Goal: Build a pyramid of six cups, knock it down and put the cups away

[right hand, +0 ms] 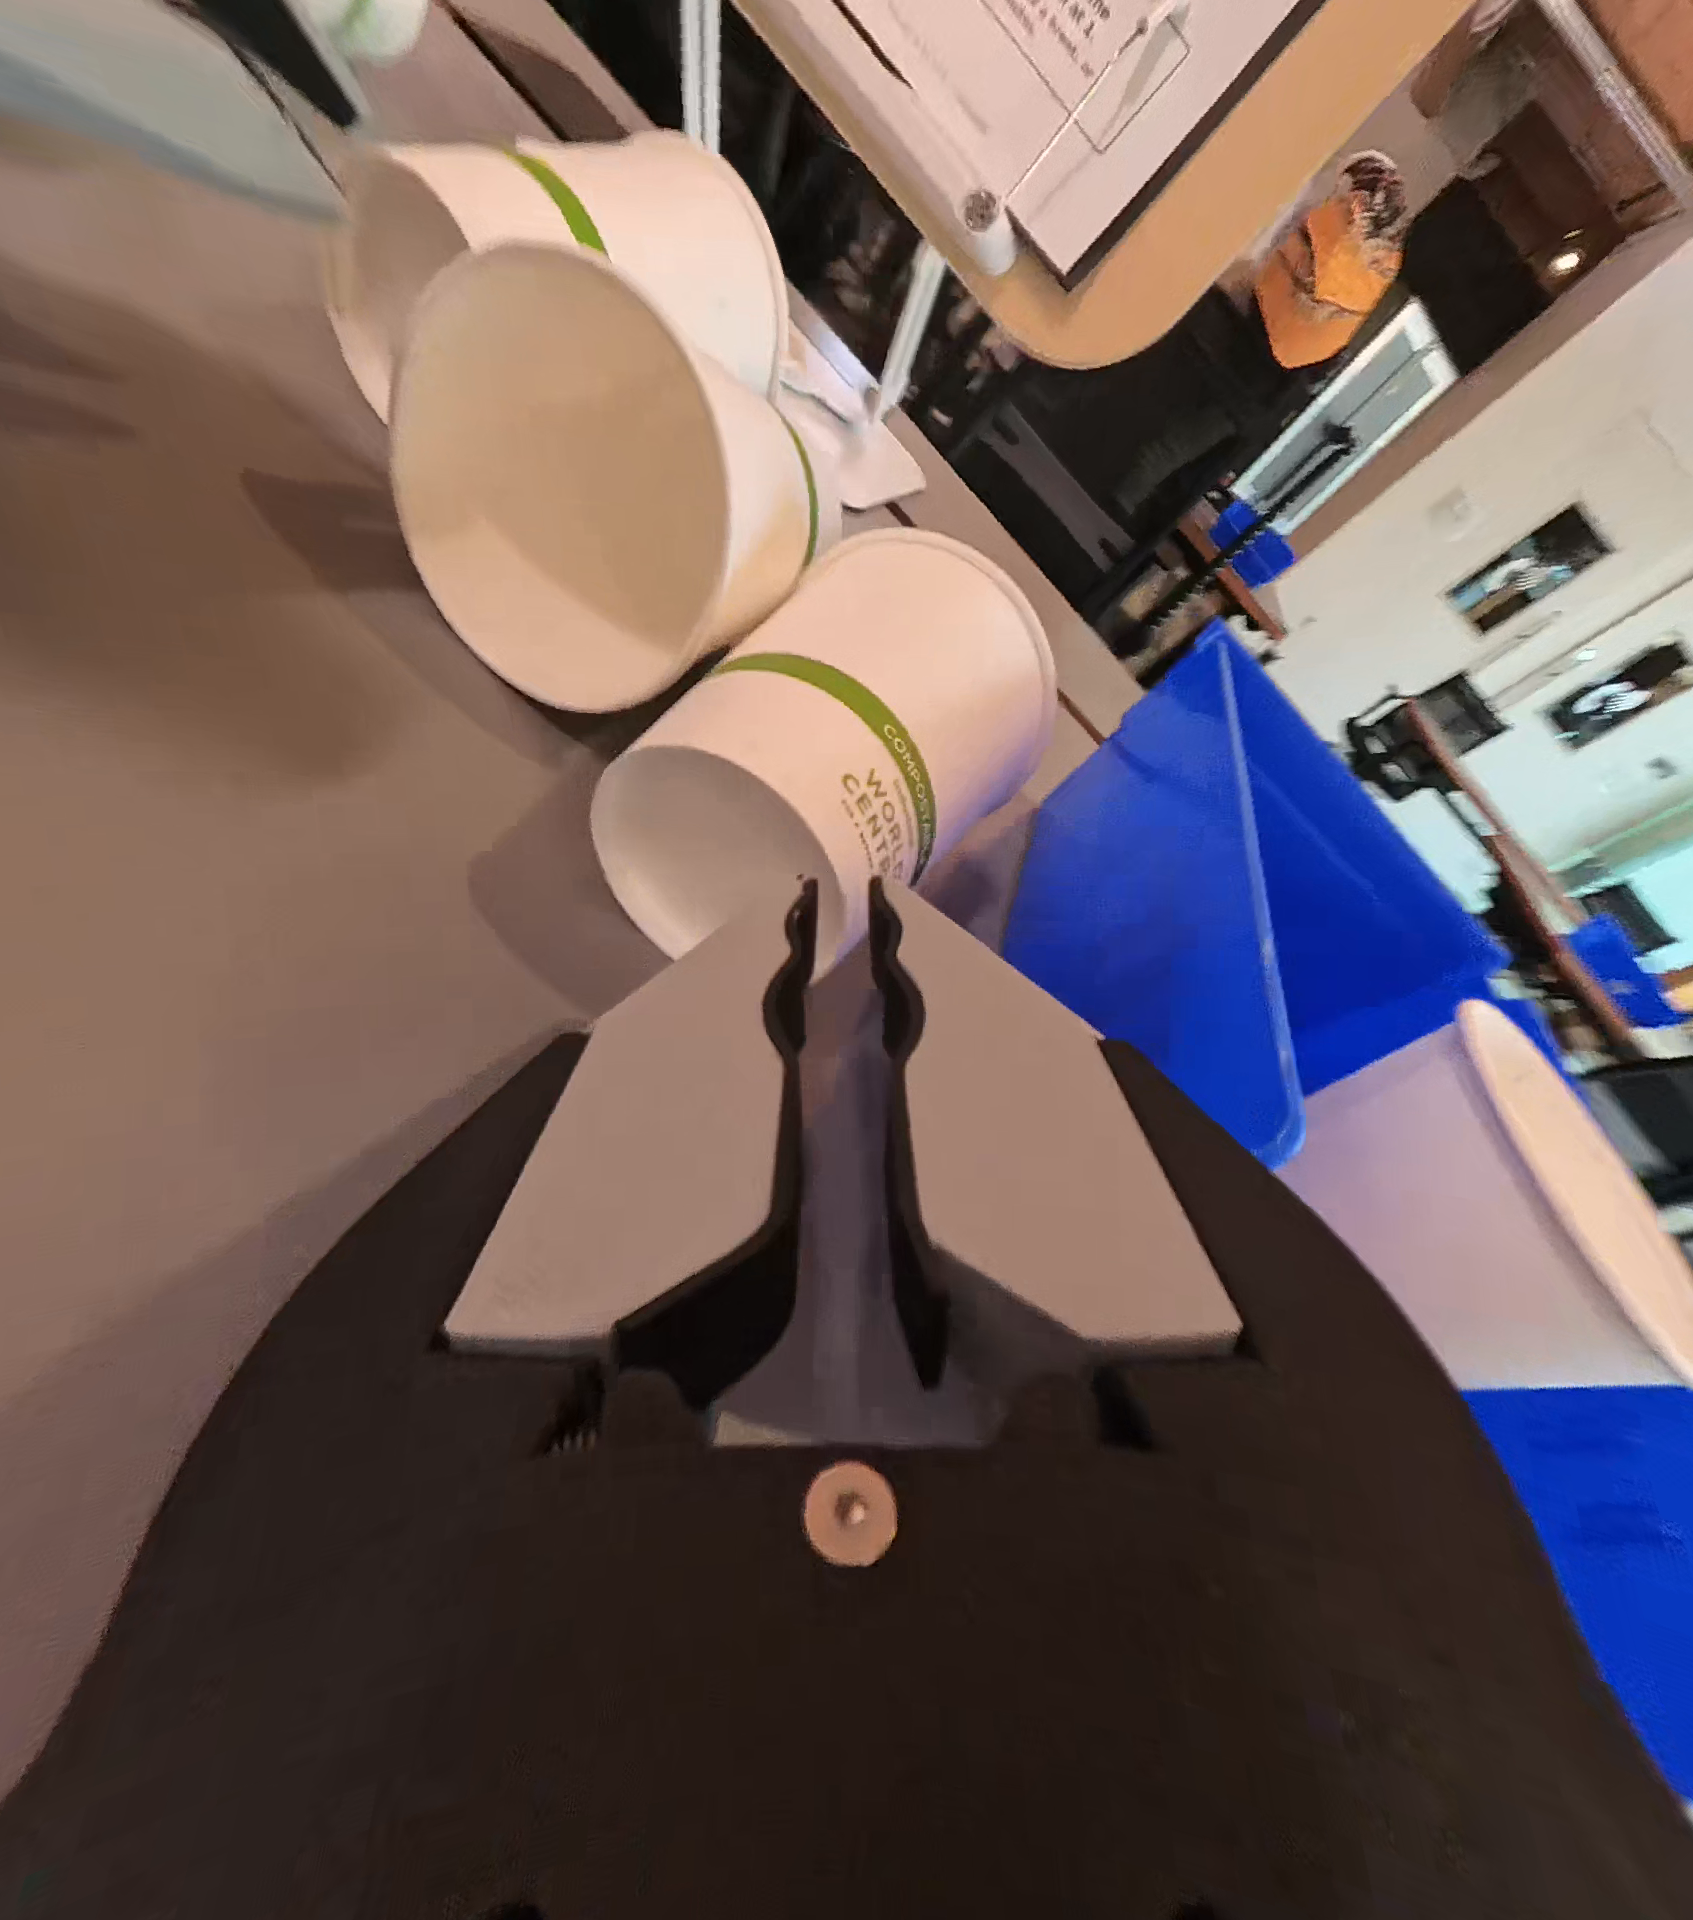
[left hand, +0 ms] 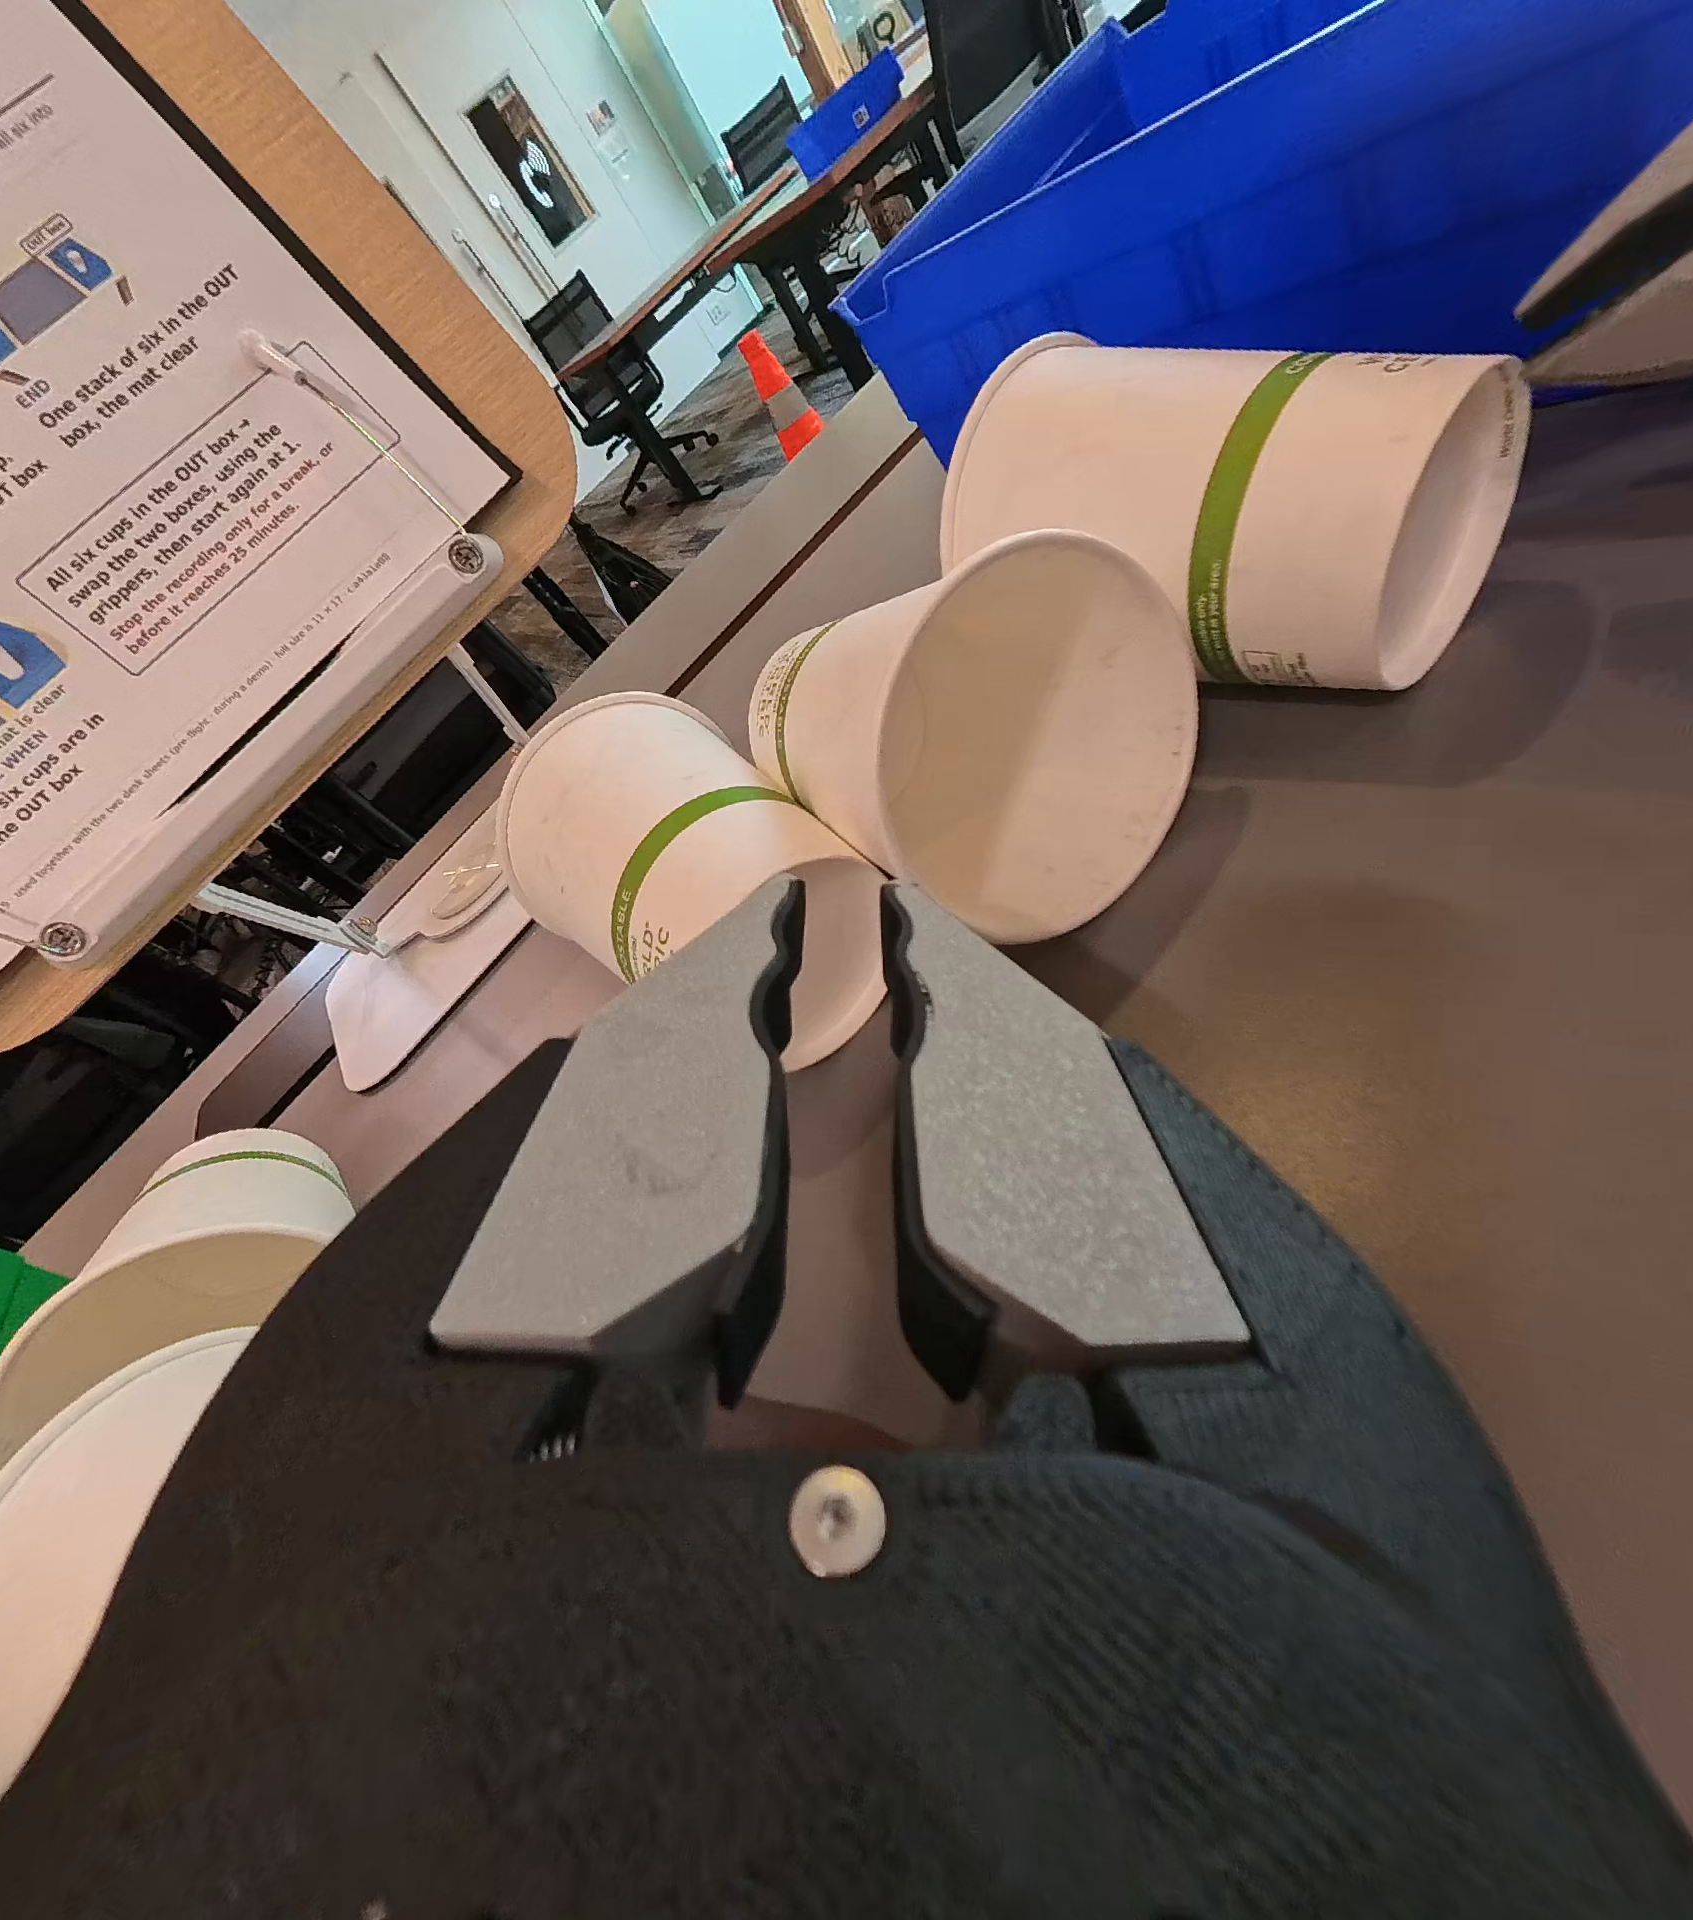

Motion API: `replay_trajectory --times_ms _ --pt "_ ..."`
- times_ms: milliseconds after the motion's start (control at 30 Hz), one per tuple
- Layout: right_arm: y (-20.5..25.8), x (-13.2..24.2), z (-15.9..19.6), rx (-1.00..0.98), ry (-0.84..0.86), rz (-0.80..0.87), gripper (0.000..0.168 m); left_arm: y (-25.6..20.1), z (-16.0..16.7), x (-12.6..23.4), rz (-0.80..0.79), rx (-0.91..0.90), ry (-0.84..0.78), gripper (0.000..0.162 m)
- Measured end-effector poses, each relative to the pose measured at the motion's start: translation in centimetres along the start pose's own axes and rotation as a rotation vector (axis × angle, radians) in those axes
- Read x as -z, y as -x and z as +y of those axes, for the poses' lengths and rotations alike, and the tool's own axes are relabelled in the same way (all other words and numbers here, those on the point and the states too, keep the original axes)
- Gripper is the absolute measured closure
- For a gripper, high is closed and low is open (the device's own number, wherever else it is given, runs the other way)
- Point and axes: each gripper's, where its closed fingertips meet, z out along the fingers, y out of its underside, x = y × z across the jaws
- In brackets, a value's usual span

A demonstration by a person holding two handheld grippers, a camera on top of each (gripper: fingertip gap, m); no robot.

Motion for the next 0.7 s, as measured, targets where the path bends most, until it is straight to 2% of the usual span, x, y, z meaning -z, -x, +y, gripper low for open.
replay_trajectory --times_ms 33,133,267,333,467,700 --pt "-0.1 -0.2 0.2 0.038 0.01 0.032 0.168 0.0 0.0 0.0 0.0 -0.001 0.001 0.151" --pt "0.2 -0.6 -0.1 0.101 0.012 0.053 0.168 -0.1 0.0 0.0 0.0 -0.007 0.003 0.151" --pt "0.4 -1.4 0.7 0.141 0.075 0.068 0.159 -0.2 0.1 -0.1 0.001 -0.014 0.007 0.15" --pt "0.3 -1.5 1.1 0.152 0.094 0.075 0.168 -0.2 0.1 -0.1 0.001 -0.016 0.007 0.151" --pt "0.0 -1.3 1.0 0.102 0.084 0.061 0.168 -0.2 0.1 -0.1 0.001 -0.016 0.007 0.151" --pt "-0.6 0.0 -0.5 -0.064 -0.03 0.011 0.168 -0.1 0.0 0.0 0.001 -0.011 0.002 0.151"
